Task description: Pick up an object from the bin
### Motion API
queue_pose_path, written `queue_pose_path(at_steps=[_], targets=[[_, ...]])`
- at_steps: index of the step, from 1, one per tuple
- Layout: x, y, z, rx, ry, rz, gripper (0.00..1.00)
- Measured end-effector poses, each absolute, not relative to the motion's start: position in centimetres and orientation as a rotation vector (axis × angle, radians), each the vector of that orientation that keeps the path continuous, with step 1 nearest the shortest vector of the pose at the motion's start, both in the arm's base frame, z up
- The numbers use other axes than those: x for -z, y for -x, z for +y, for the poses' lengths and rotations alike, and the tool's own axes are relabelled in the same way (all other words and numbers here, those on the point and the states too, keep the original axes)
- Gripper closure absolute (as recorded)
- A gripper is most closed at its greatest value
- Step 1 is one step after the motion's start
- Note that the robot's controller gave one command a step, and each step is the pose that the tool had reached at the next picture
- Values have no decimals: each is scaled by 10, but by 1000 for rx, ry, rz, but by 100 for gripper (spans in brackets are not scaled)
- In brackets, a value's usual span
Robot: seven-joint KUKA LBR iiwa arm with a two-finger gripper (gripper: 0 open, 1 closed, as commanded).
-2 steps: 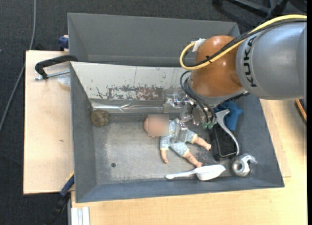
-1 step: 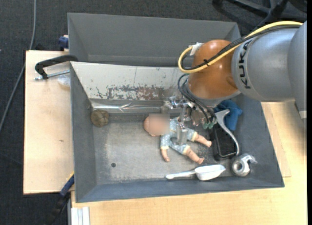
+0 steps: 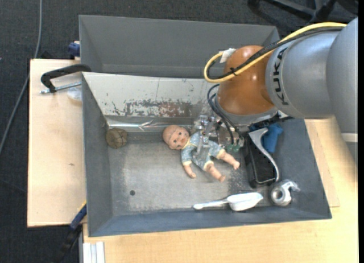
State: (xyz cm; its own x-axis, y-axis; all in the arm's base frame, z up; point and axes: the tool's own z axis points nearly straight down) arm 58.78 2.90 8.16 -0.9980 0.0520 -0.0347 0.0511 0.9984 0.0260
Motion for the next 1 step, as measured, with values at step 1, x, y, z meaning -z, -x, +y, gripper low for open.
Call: queue_pose_path(at_steps=[1], targets=[[-82,-588,29,-39,-81,3105,100]])
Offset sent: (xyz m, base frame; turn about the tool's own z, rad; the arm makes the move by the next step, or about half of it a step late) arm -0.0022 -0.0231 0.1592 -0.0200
